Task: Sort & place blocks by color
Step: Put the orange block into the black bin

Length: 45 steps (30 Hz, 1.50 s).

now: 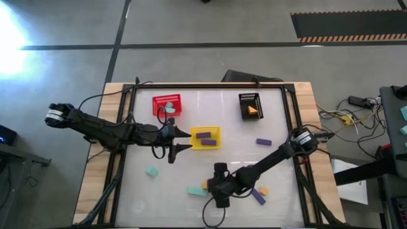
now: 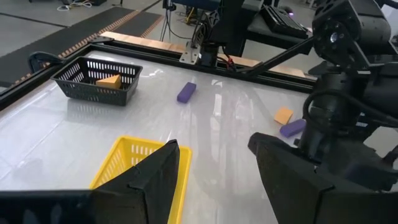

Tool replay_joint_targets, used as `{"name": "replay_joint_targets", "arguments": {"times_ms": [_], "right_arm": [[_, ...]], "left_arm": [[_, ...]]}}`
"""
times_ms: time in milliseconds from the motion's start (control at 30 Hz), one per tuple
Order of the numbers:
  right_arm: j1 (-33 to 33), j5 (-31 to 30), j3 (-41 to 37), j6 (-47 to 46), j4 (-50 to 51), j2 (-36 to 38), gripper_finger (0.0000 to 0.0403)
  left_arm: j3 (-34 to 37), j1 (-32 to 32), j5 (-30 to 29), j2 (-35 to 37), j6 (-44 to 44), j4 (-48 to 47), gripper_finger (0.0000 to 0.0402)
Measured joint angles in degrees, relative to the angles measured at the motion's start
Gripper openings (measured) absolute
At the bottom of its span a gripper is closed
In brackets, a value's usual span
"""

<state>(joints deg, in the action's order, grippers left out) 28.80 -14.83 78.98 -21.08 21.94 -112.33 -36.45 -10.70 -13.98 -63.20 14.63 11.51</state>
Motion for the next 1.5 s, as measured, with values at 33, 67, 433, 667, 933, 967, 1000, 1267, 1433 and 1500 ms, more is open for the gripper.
{"name": "replay_joint_targets", "arguments": {"times_ms": [33, 67, 433, 667, 933, 967, 1000, 1267, 1433, 1500], "right_arm": [[0.0, 0.1, 0.0, 0.0, -0.2, 0.0, 0.0171], [0.1, 0.3, 0.0, 0.0, -0.4, 0.1, 0.0156], [-0.5, 1.7, -0.1, 1.3, 8.3, 5.0, 0.0118], [-2.1, -1.5, -0.1, 2.2, 25.1, 15.3, 0.0118], [-13.3, -11.3, -2.0, -0.4, 39.9, 29.8, 0.0118], [-15.4, -11.3, -2.8, -0.4, 39.6, 31.4, 0.0118], [-17.8, -11.2, -3.7, -0.4, 39.3, 32.8, 0.0118], [-39.1, -10.9, -11.0, -4.6, 38.1, 39.1, 0.0118], [-49.6, -8.7, -18.7, 0.1, 28.3, 40.2, 0.0118], [-52.9, -4.8, -21.7, 2.2, 22.9, 40.1, 0.0118]], "left_arm": [[0.0, 0.0, 0.0, 0.0, 0.0, 0.0, 0.02], [0.0, 0.0, 0.0, 0.0, 0.0, 0.0, 0.02], [-0.1, 0.1, 0.0, 0.0, 0.0, 0.0, 0.02], [-0.1, 0.1, 0.0, 0.0, 0.1, 0.1, 0.02], [-0.3, 0.1, 0.0, 0.0, 0.0, 0.3, 0.02], [-0.3, 0.1, 0.0, 0.0, 0.0, 0.3, 0.02], [-0.3, 0.1, 0.0, 0.0, 0.0, 0.3, 0.02], [-0.1, 0.1, 0.0, -0.2, 0.1, 0.3, 0.02], [-0.1, 0.1, 0.0, -0.2, 0.0, 0.5, 0.02], [-0.1, 0.1, 0.0, -0.2, 0.1, 0.5, 0.02]]}}
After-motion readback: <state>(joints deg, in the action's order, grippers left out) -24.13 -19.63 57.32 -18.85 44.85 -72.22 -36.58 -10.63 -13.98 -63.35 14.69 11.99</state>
